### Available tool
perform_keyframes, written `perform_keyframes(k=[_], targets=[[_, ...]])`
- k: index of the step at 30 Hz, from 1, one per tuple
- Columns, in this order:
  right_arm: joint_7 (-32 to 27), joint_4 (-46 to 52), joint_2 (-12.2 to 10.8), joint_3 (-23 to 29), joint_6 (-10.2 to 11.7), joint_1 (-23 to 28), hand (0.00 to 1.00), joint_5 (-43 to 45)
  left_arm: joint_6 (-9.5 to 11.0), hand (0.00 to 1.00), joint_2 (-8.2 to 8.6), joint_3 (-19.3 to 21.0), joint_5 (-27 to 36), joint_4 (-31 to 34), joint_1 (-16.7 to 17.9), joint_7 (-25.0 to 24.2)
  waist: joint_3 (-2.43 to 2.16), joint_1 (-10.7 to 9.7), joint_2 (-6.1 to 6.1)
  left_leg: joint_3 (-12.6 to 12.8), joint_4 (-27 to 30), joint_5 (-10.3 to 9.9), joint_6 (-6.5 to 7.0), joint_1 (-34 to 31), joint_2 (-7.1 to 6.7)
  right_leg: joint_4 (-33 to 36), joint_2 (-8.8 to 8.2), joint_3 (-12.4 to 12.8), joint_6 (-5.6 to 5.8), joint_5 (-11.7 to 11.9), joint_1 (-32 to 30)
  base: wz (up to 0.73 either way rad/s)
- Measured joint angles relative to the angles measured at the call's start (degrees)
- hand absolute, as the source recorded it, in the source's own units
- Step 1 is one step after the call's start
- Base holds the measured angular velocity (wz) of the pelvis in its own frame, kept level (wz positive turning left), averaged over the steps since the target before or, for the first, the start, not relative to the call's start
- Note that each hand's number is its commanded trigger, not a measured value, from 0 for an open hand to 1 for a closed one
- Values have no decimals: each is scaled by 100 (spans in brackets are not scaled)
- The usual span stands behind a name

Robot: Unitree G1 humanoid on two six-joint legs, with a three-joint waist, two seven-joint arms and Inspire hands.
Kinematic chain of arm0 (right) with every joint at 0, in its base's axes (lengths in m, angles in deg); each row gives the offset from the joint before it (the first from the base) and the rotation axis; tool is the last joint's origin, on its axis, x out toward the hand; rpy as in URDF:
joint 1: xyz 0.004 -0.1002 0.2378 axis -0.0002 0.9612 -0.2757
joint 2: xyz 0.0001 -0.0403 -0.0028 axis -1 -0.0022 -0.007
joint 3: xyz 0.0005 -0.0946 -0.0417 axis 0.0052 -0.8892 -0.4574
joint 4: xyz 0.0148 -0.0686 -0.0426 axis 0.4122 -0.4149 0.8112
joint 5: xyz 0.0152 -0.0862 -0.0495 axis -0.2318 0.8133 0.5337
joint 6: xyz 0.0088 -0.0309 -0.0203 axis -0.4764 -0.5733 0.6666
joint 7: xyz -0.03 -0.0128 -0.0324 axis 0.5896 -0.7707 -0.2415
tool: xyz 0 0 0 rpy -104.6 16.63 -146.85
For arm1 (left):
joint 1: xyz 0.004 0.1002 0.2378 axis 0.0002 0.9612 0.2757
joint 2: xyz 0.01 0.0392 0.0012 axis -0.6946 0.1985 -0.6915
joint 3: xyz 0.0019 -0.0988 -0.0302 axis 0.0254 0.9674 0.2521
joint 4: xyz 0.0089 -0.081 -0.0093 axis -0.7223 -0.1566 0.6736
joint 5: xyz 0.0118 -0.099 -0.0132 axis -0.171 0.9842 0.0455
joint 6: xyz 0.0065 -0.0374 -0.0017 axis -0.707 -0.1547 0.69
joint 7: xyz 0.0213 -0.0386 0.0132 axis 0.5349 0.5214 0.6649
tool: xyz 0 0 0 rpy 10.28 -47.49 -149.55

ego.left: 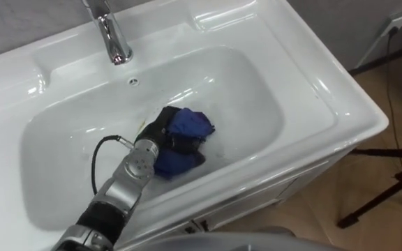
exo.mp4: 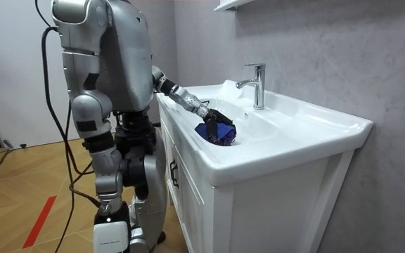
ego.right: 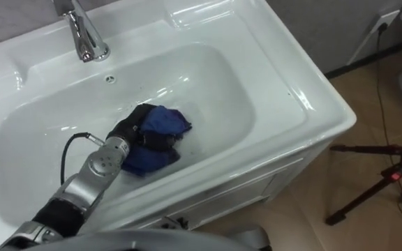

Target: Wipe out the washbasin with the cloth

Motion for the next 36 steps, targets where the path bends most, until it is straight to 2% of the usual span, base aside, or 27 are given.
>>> perform_keyframes(k=[6, 10, 12, 15, 18, 26, 29, 30, 33, 36], targets=[[-39, -52, -9, -75, 5, -172, 0, -19, -66, 100, 5, -233, 22, 305, -19, -227, 10, -29, -9, -5, 6, 0, 0, -56, -3, 0, -6, -16, 1, 0, -39, 1], [-167, -55, -8, -70, 8, -295, 0, -13, -409, 100, -39, -416, -10, 808, -28, -559, 10, -128, 23, -10, 6, 0, 0, -55, -3, -2, -5, -11, 2, 1, -39, 0], [-189, -56, -4, -69, 8, -339, 0, -13, -509, 100, -41, -566, -14, 1098, -31, -698, 1, -165, 48, -12, 6, 0, 0, -54, -3, -2, -5, -4, 2, 1, -39, 0], [-207, -55, -4, -72, 11, -350, 0, -21, -515, 100, 15, -700, -12, 1363, -42, -850, -7, -227, 93, -11, 6, 0, 0, -41, 1, -2, -2, -1, 1, 2, -28, 0], [-211, -55, -4, -72, 11, -360, 0, -25, -547, 100, 25, -698, -10, 1402, -98, -936, 8, -261, 138, -10, 6, 0, 0, -38, 3, -1, 2, 1, 0, 3, -28, 0], [-338, -57, -4, -64, 11, -279, 0, -36, -573, 100, 25, -683, -14, 1405, -99, -953, 15, -256, 137, -10, 2, 0, 0, -32, 2, 3, 3, 4, -1, 3, -30, 0], [-420, -57, -6, -62, 14, -272, 0, -90, -573, 100, 29, -679, -17, 1401, -82, -947, 28, -240, 120, -9, -6, 0, 0, -5, 2, 3, 6, 5, 0, 3, -6, 0], [-450, -56, -8, -63, 17, -263, 0, -101, -562, 100, 32, -674, -52, 1366, -74, -933, 55, -231, 94, -5, -10, 0, 0, 35, 2, 2, 6, 6, 0, 2, 29, 0], [-455, -36, -9, -63, 19, -267, 0, -94, -497, 100, 32, -667, -66, 1284, -74, -874, 85, -223, 40, 6, -10, 0, 0, 41, -1, -14, 6, 17, 2, -5, 32, 0], [-468, -23, -11, -73, 12, -233, 0, -76, -372, 100, 23, -668, -189, 1134, -68, -765, 83, -165, 23, 5, -12, 0, 0, 27, -4, -15, 4, 20, 4, -6, 24, 0]])
